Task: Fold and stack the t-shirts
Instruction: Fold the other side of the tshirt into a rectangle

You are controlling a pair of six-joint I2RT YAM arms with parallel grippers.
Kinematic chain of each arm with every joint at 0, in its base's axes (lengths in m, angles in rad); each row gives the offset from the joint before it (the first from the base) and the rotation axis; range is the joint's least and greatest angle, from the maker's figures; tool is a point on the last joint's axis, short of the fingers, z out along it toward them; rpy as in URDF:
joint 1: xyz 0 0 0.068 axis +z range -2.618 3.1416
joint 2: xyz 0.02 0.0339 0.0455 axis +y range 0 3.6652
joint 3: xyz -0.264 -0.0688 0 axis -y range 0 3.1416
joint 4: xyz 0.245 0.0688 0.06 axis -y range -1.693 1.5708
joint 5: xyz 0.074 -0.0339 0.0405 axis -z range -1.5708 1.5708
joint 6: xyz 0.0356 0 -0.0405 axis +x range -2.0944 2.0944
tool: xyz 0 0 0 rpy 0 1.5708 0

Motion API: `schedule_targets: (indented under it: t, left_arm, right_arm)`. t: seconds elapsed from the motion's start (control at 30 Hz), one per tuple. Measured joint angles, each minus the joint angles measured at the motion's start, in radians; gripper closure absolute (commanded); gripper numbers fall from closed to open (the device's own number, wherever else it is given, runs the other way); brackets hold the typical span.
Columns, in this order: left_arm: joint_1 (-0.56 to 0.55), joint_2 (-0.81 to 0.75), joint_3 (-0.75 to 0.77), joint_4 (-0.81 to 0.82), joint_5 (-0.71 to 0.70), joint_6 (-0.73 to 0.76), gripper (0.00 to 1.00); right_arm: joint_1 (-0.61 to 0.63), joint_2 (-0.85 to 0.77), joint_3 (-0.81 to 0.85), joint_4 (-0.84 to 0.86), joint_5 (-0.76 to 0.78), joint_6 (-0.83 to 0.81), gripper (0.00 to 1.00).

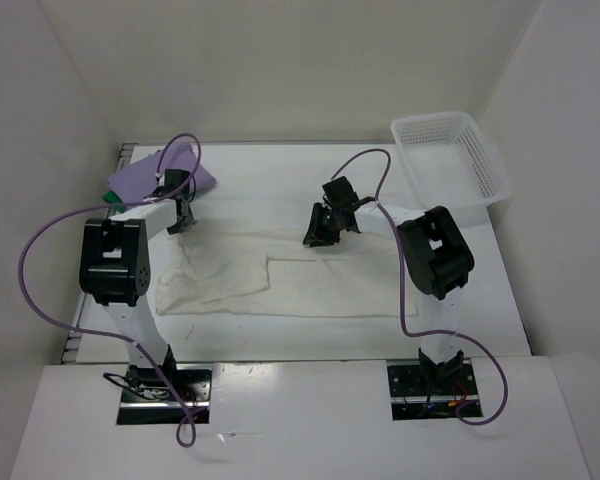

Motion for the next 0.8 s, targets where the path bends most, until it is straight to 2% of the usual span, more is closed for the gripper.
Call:
schedule_targets:
  t: [0.17, 0.43, 0.47, 0.5, 0.53, 0.63, 0.8]
  left_arm:
    - [0.084, -0.029, -0.016, 0.011, 0.139, -0.048, 1.0]
    - [0.178, -0.046, -0.031, 0.043, 0.283, -0.115, 0.73]
    - [0.188, -0.046, -0.032, 0.05, 0.287, -0.123, 0.69]
    - [0.201, -0.046, -0.034, 0.055, 0.291, -0.129, 0.6]
    - [0.212, -0.046, -0.037, 0.058, 0.296, -0.134, 0.57]
    - [0.237, -0.047, -0.063, 0.085, 0.325, -0.156, 0.54]
    - [0.241, -0.097, -0.106, 0.09, 0.353, -0.164, 0.66]
  right_arm:
    - [-0.005, 0.001, -0.011, 0.029, -0.004, 0.02, 0.69]
    - [-0.031, -0.004, -0.045, 0.067, -0.037, 0.053, 0.7]
    - [-0.034, -0.008, -0.05, 0.07, -0.036, 0.056, 0.7]
    - [-0.037, -0.011, -0.055, 0.071, -0.034, 0.056, 0.7]
    - [-0.039, -0.014, -0.058, 0.071, -0.033, 0.057, 0.7]
    - [-0.043, -0.021, -0.065, 0.069, -0.024, 0.056, 0.7]
    - [-0.045, -0.031, -0.07, 0.064, -0.007, 0.056, 0.69]
